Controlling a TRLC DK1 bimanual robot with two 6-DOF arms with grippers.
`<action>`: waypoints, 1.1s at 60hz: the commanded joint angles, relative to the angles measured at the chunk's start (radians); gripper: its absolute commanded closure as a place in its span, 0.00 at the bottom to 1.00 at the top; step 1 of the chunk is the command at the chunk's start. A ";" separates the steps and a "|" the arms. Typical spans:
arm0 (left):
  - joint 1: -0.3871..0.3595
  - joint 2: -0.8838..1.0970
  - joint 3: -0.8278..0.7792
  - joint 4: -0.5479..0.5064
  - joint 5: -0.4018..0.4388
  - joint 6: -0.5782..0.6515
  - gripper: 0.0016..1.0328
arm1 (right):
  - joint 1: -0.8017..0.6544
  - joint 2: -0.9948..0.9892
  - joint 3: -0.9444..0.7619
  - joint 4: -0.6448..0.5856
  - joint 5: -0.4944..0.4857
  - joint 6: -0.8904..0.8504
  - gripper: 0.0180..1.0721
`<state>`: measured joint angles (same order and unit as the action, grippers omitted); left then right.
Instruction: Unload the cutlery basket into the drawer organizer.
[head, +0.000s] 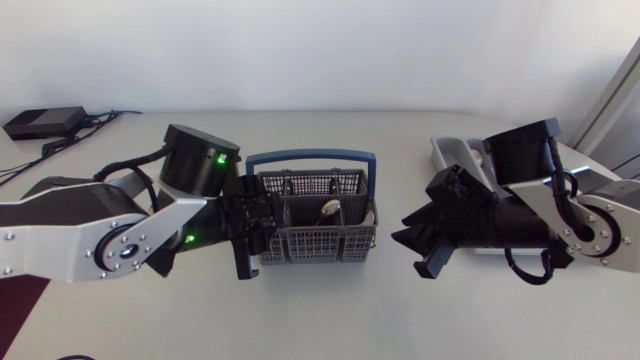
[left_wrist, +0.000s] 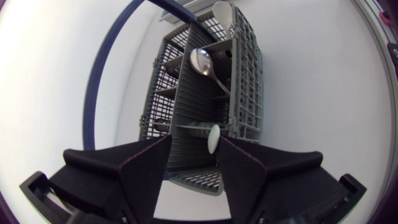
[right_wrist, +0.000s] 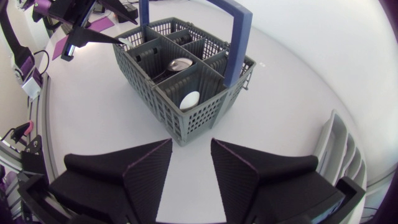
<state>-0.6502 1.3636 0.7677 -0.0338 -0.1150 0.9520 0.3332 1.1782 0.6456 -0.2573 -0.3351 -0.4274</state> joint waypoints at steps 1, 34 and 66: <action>-0.005 0.032 0.027 -0.003 -0.014 0.044 0.57 | 0.006 0.001 -0.023 0.007 0.005 -0.016 0.53; -0.032 0.080 0.054 -0.025 -0.014 0.090 0.97 | 0.006 0.008 -0.035 0.021 0.004 -0.025 0.51; -0.019 -0.129 0.027 -0.009 -0.058 0.097 0.97 | 0.010 -0.040 -0.052 0.021 0.005 -0.020 0.51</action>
<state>-0.6754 1.2808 0.7944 -0.0540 -0.1570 1.0225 0.3332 1.1641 0.6197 -0.2409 -0.3351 -0.4461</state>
